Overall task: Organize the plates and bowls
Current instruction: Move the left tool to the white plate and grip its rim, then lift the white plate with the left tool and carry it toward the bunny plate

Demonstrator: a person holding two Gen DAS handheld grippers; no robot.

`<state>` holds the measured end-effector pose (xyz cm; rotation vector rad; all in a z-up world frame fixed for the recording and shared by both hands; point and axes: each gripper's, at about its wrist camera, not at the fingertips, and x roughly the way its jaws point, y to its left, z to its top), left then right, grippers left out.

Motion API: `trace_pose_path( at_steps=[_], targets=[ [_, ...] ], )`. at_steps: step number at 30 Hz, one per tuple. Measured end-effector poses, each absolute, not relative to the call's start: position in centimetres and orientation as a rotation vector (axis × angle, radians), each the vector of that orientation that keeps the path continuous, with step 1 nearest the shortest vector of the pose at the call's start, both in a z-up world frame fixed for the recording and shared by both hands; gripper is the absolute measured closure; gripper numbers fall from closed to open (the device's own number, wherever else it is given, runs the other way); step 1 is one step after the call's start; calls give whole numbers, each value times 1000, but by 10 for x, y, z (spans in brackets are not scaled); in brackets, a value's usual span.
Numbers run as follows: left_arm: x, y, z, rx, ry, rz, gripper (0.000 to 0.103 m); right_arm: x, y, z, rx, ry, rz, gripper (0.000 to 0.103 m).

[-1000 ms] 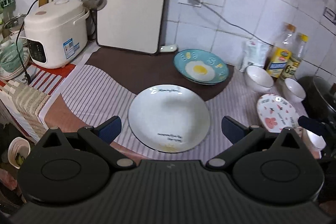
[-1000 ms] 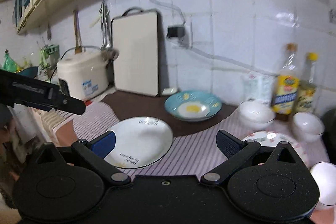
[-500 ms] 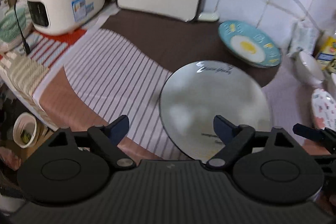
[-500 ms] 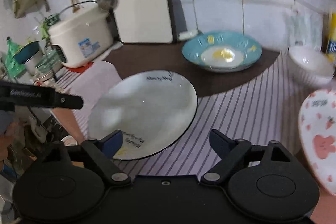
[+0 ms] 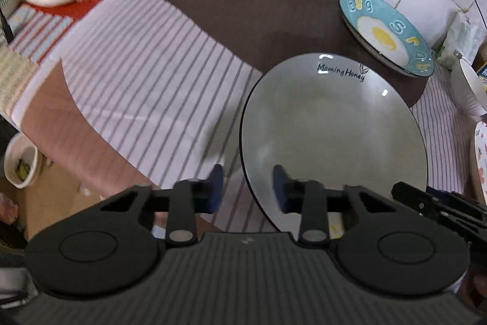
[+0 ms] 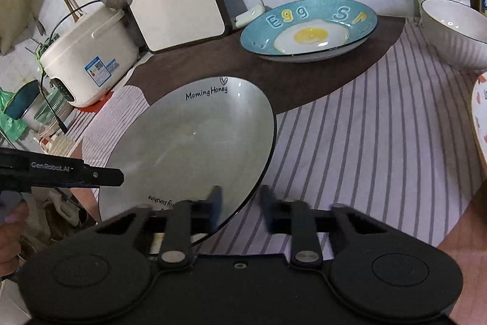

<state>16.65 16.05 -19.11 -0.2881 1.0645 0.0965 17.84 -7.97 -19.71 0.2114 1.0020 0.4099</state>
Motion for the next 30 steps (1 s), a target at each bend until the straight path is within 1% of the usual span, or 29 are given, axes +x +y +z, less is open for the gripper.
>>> trace_pose_path(
  at_steps=[1,3,8,17,21,30],
  targets=[
    [167,162,-193,-302,1068,94,74,179,-79,-197,210,1002,407,79],
    [166,165,-196,-343,1061,76,79,179,-80,-198,214,1003,405,79],
    [167,162,-200,-387,1055,63,79,182,-80,-200,238,997,398,79],
    [171,149,-186,-305,1064,52,80,186,-83,-192,232,992,396,80],
    [167,130,-174,-224,1034,15,80,181,-95,-184,233,975,378,80],
    [176,90,-164,-242,1036,-111,80,165,-145,-158,237,932,286,80]
  ],
)
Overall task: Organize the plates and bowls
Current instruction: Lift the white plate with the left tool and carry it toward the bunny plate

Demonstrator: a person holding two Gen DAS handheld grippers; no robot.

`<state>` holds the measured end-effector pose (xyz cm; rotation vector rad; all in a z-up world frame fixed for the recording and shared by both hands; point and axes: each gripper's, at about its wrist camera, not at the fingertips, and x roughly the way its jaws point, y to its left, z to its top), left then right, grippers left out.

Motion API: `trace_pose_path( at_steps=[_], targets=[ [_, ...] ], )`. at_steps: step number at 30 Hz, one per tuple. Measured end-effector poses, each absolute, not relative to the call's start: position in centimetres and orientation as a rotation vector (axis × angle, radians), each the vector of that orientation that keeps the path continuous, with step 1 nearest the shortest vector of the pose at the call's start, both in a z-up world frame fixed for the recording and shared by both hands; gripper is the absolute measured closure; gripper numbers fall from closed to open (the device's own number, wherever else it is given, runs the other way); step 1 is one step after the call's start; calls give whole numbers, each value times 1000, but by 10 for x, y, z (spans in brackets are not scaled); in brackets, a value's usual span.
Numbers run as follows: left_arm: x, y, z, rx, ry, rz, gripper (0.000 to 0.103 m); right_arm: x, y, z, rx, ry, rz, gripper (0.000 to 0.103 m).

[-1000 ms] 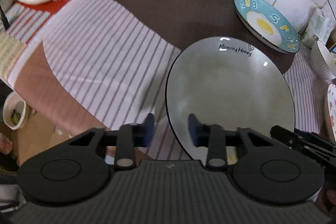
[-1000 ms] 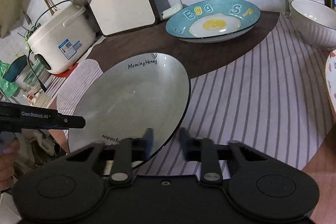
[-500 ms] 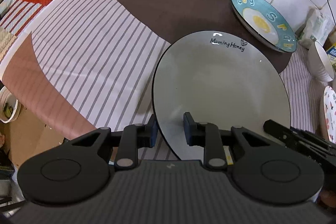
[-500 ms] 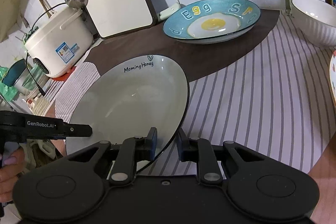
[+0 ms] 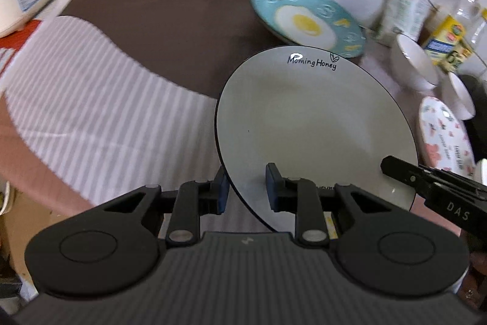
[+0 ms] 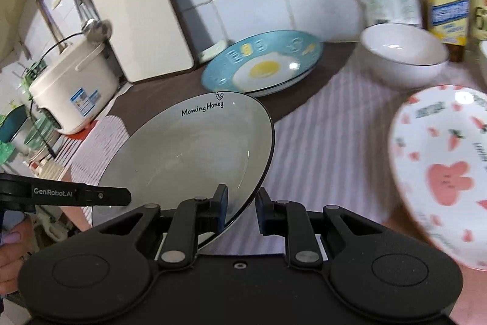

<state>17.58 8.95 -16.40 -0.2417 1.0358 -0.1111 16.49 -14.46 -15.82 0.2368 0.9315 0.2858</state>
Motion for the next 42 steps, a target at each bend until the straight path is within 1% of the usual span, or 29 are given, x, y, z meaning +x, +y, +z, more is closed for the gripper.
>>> trace_pose_path(
  at_steps=[13,28,42],
  targets=[
    [205,40,-182,-212,1081,-220,80,160,-180,-163,196,940,188,79],
    [220,31,-190,-187,1105,-235,80,167,-186,-172,179,940,173,78],
    [221,34,-197,-218,1120,-197,80,169,-179,-180,133,958,150,78]
  ],
)
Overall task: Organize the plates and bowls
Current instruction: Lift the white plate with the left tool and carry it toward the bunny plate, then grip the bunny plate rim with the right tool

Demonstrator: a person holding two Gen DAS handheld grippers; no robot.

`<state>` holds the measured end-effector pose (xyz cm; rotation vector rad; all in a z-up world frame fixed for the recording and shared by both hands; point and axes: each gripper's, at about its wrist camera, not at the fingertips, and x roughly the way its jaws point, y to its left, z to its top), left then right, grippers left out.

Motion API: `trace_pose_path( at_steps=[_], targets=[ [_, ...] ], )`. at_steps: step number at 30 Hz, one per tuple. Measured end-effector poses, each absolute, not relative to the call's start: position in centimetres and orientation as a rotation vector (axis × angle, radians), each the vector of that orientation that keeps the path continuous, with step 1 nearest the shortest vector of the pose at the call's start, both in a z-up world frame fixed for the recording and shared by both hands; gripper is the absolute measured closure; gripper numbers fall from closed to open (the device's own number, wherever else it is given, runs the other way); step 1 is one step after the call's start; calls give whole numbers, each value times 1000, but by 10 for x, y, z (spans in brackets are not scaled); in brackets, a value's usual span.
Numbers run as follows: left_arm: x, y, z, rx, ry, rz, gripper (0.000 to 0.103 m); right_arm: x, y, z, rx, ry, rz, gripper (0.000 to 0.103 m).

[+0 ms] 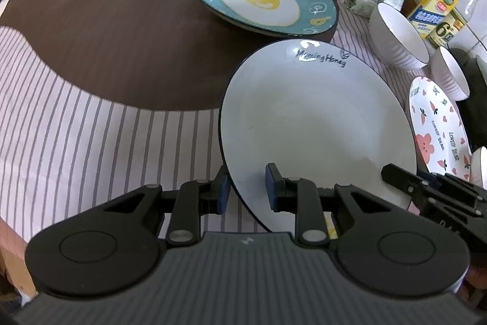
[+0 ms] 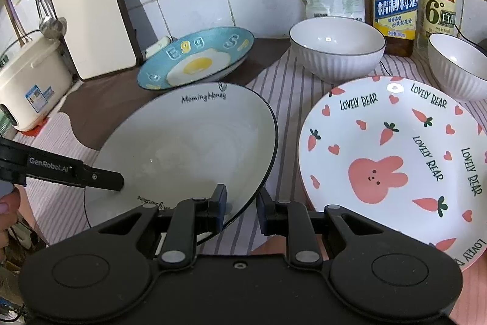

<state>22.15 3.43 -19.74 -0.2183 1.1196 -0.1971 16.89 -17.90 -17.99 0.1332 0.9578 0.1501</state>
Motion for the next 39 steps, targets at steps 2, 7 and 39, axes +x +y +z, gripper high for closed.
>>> trace_pose_path(
  at_steps=[2,7,39],
  targets=[
    [220,34,-197,-219,1119,-192,80,169,-178,-180,129,963,136,78],
    [216,33,-194,-213,1134,-153,77,165,-171,-172,45,965,113,77],
    [170,21,-68,-2,977,-421,59,94,-206,-55,86,825,13,57]
  ],
)
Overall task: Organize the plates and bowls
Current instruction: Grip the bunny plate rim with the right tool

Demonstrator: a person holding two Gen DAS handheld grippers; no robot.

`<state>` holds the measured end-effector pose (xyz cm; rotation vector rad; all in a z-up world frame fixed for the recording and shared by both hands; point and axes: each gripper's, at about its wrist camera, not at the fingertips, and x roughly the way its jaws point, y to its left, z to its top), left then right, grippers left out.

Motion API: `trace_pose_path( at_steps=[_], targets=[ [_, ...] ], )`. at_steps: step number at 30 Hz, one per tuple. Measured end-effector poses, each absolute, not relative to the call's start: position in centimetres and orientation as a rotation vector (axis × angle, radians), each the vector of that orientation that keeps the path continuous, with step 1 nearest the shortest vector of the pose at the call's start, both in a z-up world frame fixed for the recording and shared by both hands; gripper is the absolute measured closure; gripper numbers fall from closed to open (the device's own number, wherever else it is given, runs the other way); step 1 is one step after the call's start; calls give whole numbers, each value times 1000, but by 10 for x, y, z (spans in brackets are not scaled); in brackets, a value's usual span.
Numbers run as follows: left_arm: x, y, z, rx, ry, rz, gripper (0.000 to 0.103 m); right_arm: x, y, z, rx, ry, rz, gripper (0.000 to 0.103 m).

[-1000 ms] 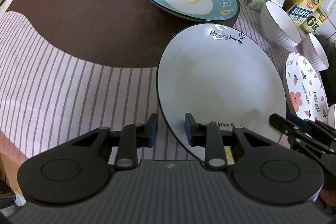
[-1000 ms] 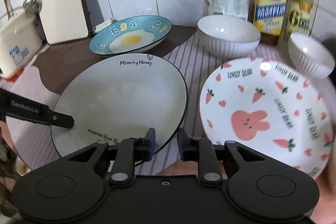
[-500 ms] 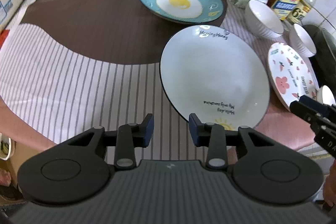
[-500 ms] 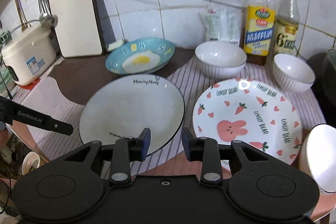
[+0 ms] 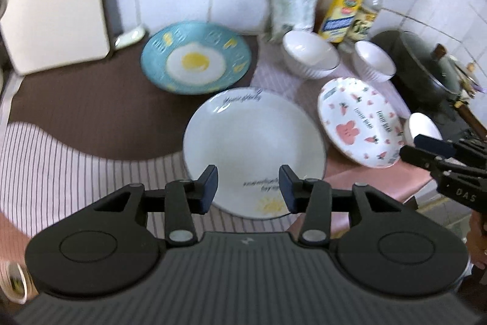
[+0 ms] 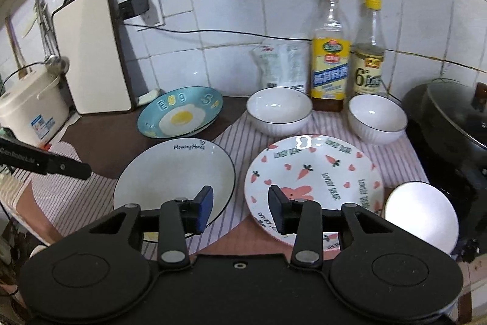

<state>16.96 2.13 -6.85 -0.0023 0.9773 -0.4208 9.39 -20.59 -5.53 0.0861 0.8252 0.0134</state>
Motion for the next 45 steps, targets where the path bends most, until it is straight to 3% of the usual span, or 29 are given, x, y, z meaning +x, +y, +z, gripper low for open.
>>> trace_pose_path(
  at_steps=[9,27,38,41,45],
  targets=[
    [180,-30,-64,113,924,-546,55,74,-225,-72,103,742,-119,44],
    [263,-123,-143,96,949,-566,54,72,-285,-157,339,768,-280,44],
    [300,-162,-174,181,1000,-604,56,84,-293,-180,427,742,-295,44],
    [306,-168,-179,181,1024,-625,60,87,-296,-182,449,737,-298,44],
    [313,-174,-187,184,1065,-647,81,90,-299,-183,470,726,-311,56]
  ],
)
